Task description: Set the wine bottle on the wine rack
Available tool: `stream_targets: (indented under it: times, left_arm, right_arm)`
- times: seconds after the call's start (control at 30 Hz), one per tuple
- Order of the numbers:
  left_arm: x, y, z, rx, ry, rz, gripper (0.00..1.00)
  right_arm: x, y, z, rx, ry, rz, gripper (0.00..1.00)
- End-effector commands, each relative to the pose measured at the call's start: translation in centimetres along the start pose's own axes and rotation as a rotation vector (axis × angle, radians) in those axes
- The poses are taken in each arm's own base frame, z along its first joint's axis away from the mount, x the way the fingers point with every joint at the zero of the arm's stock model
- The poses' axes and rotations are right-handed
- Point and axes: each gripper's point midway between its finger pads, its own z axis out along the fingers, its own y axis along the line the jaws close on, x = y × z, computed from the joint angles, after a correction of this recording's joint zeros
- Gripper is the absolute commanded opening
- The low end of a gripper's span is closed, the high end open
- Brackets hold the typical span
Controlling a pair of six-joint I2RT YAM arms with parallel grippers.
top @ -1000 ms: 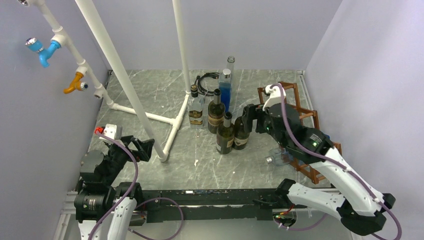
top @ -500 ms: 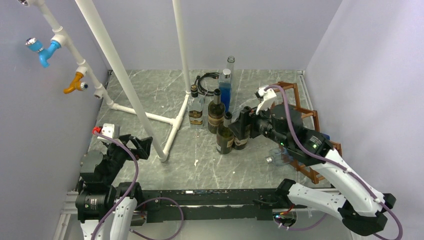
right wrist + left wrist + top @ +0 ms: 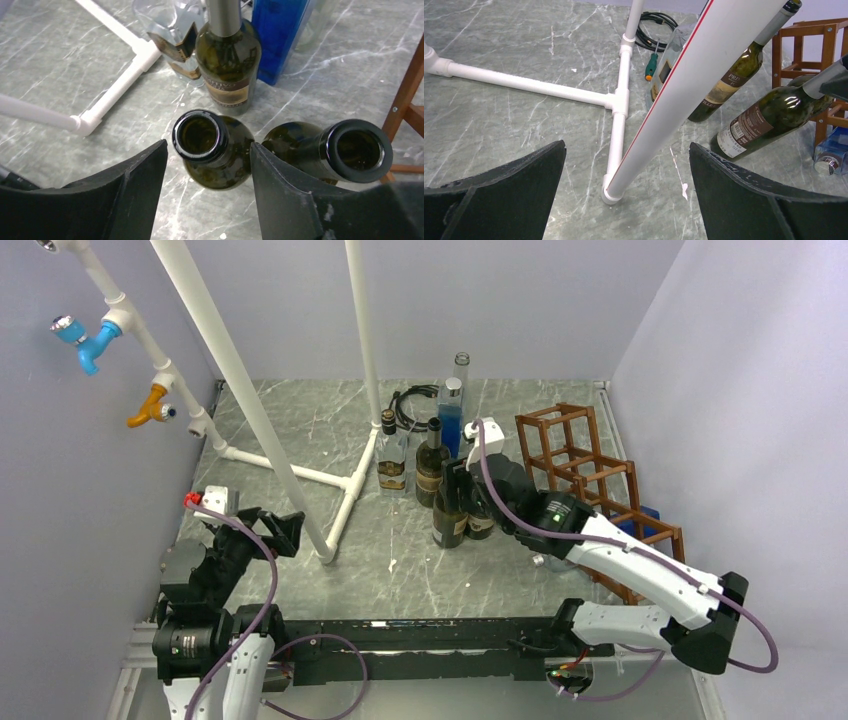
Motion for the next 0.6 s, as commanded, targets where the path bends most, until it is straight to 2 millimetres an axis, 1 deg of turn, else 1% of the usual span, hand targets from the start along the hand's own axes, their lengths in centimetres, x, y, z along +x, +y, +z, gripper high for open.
stream_targets:
  times: [0.0,0.1,0.2,0.27,0.33,0.37,0.4,0.5,0.57]
  left_arm:
    - [-0.7,-0.3,0.4,0.017,-0.024,0.004,0.99]
    - [-0.8,-0.2,0.3,0.013,-0.029,0.005,0.99]
    - [-0.7,-0.2,0.5,0.017,-0.021,0.004,0.99]
    - [-0.8,-0.2,0.5,0.019,-0.022,0.005,0.99]
    - [-0.7,-0.1,0.6,0.013,-0.017,0.001,0.98]
    - [-0.7,-0.1,0.5,0.012,-0.018,0.002,0.98]
    - [-0.8,-0.1,0.5,0.012,-0.023,0.003,0.98]
    - [-0.8,-0.1,0.3,0.009,-0.031,0.005,0.98]
    - [-0.8,-0.1,0.4,0.007,-0.028,0.002,0.97]
  right_arm:
    - [-1.7,-0.7,1.2,0.101,-0.097,0.018,0.62]
    - [-1.8,-0.3,1.9,0.116,-0.109,0.012,0.58]
    - [-1.8,0.7,2.8,0.104,-0.116,0.01,0.47]
    - [-1.6,1.6,3.4,0.093,-0.111,0.0,0.37]
    - [-1.5,2.9,3.8,0.07,-0.102,-0.009,0.25]
    - [-1.6,3.7,4.0,0.058,-0.105,-0.019,0.21]
    - [-1.8,4.5,4.2,0.047,-0.112,-0.032,0.15]
    - [-2.8,6.6,4.6,0.018,-0.137,-0.056,0.0]
    - [-3.6,7.7,5.1,0.0,-0.155,-0.057,0.0]
